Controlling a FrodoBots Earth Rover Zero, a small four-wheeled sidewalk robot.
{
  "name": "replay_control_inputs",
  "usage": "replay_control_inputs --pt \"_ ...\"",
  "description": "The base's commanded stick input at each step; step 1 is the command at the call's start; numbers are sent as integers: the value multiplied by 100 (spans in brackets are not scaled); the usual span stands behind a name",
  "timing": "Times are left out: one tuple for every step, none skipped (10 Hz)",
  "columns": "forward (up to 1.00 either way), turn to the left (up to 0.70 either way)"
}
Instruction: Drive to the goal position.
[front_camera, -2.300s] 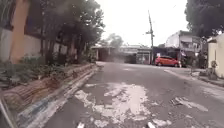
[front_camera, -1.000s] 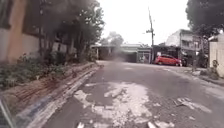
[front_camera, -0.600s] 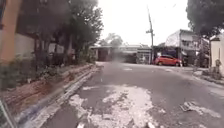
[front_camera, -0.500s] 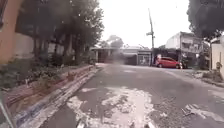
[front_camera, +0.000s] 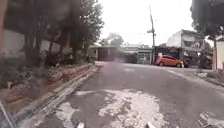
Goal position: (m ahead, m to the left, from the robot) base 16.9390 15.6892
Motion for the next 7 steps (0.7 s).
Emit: replay_control_inputs --pt "70 0" --pt "70 0" --pt "70 0" --pt "70 0" --pt "70 0" --pt "70 0" --pt "70 0"
